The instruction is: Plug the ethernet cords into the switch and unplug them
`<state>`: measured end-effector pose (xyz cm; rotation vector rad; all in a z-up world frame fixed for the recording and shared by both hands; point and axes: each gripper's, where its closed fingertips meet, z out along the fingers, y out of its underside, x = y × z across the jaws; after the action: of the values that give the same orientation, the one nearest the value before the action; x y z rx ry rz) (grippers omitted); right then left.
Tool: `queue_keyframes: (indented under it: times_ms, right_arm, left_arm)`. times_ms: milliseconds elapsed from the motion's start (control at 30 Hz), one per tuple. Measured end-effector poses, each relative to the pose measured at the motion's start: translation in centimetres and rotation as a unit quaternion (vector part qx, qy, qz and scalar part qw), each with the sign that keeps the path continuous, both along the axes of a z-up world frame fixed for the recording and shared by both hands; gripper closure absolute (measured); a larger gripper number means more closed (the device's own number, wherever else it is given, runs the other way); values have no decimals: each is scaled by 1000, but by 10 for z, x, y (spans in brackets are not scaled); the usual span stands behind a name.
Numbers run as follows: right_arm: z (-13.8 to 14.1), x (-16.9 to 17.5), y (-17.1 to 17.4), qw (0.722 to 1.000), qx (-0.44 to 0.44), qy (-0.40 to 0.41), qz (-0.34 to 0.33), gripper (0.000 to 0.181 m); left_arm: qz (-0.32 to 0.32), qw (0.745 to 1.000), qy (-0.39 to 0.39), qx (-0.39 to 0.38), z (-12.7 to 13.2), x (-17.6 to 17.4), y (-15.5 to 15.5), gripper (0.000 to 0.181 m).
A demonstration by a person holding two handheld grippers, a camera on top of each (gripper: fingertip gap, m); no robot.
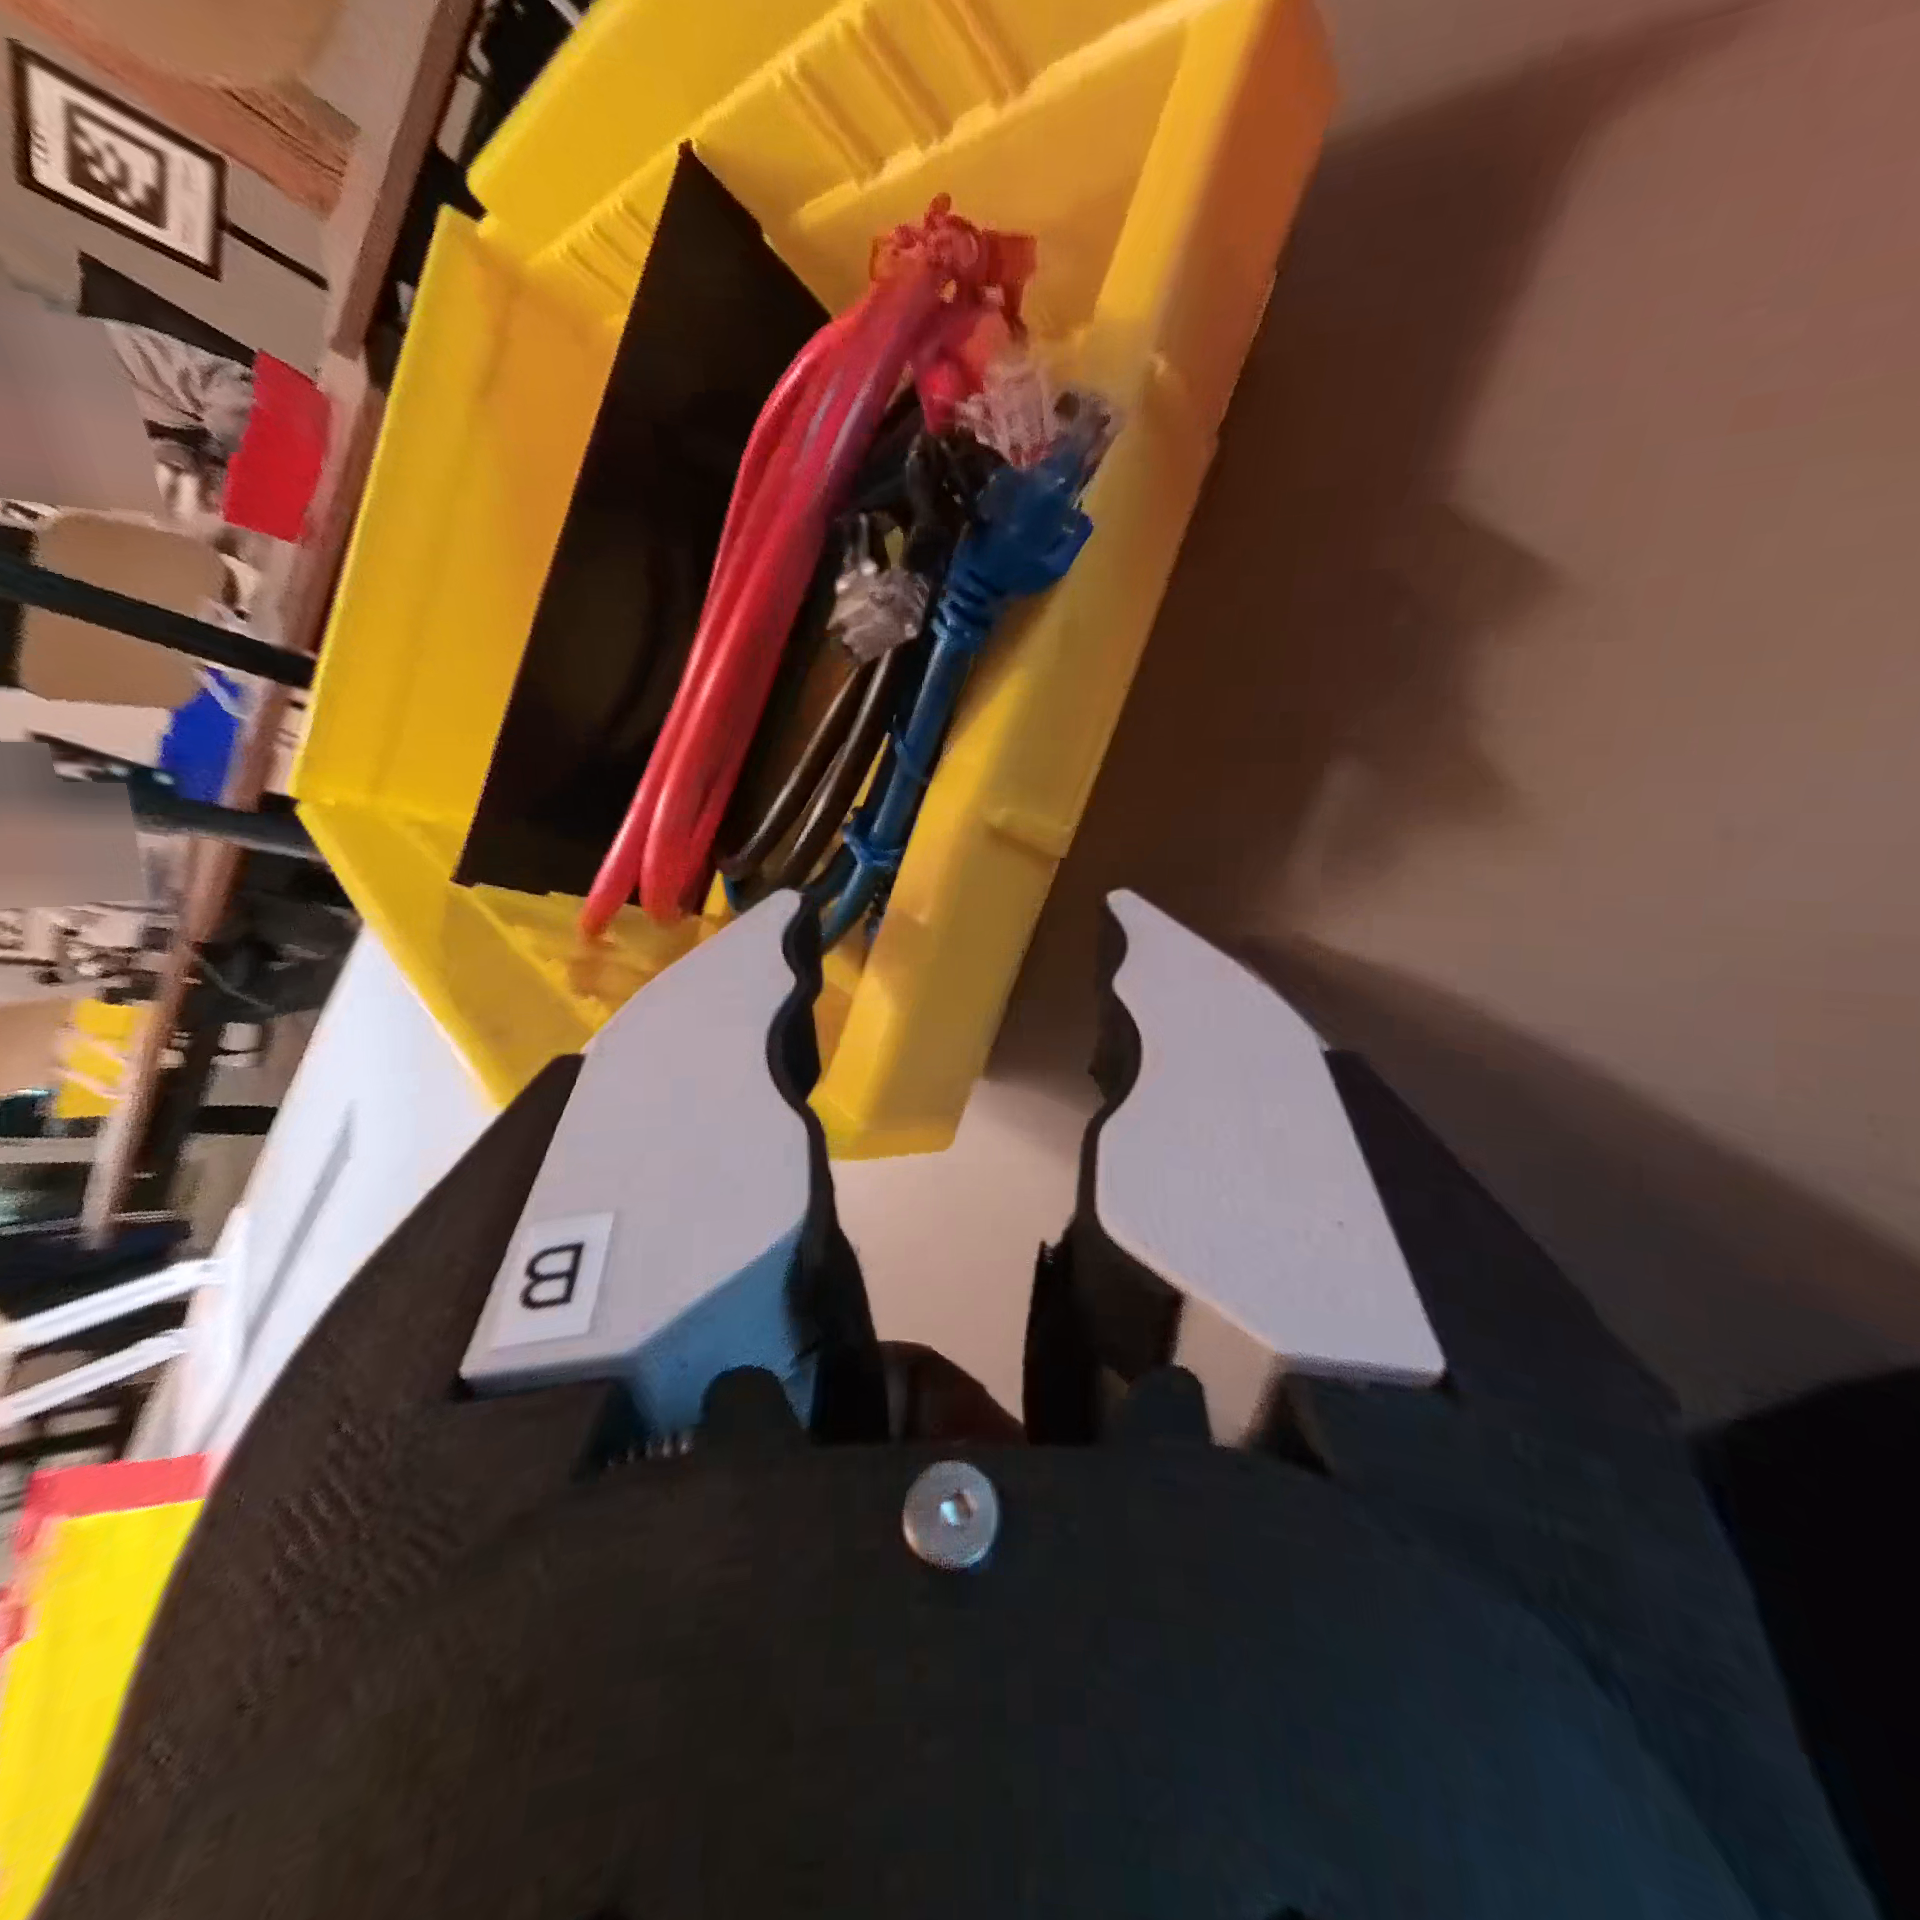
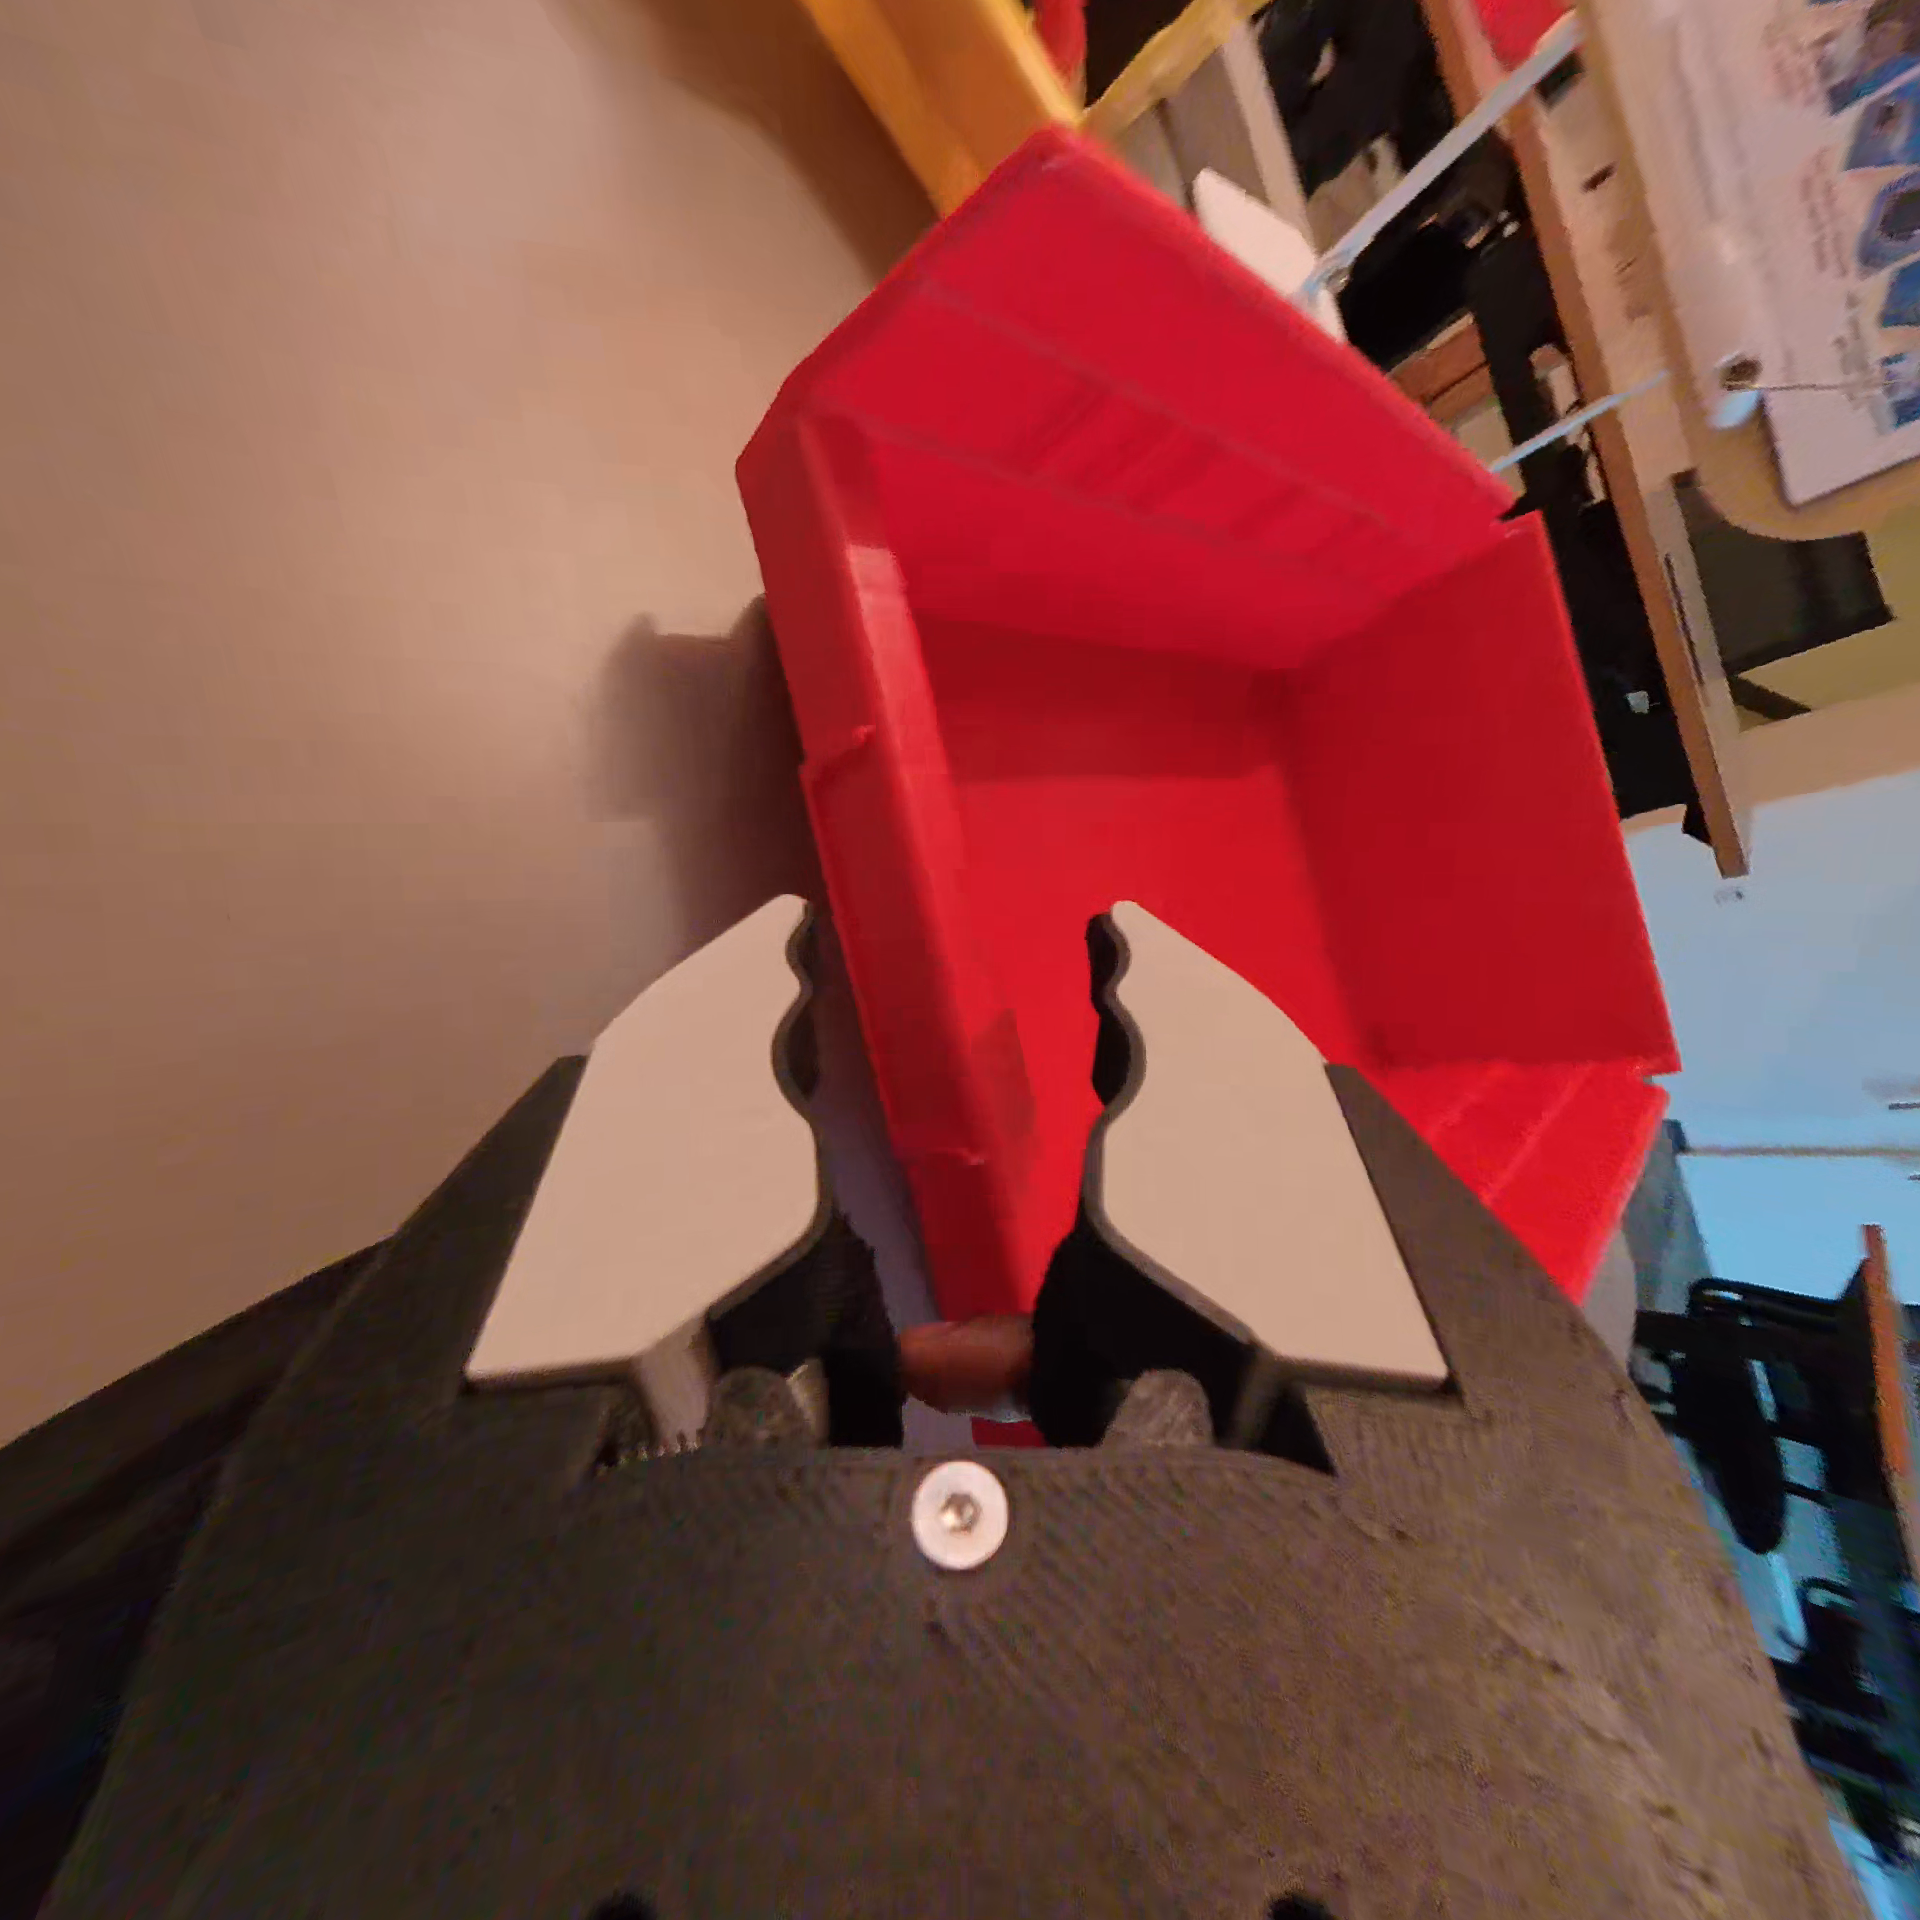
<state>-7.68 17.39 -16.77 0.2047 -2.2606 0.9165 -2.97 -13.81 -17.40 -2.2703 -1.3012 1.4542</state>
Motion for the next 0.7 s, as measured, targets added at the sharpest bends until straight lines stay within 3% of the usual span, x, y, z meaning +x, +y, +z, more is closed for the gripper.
queue_keyframes:
  times_ms: [67, 100, 300, 700]
  right_arm:
    - [-10, -2, -1, 999, 44, 13, -1, 136]
    - [-14, -4, 0, 998, 67, 20, -5, 148]
    - [-17, -20, 23, 994, 92, 1, -64, 148]
    - [-18, -58, 114, 989, 71, -5, -133, 147]
  left_arm:
    - [-1, 999, -12, -44, -3, -6, -7, 132]
    - [2, 998, -22, -61, -6, -8, -12, 133]
    - [5, 995, -37, -96, -10, 0, -33, 149]
    - [10, 993, -33, -109, -8, 80, -96, 147]
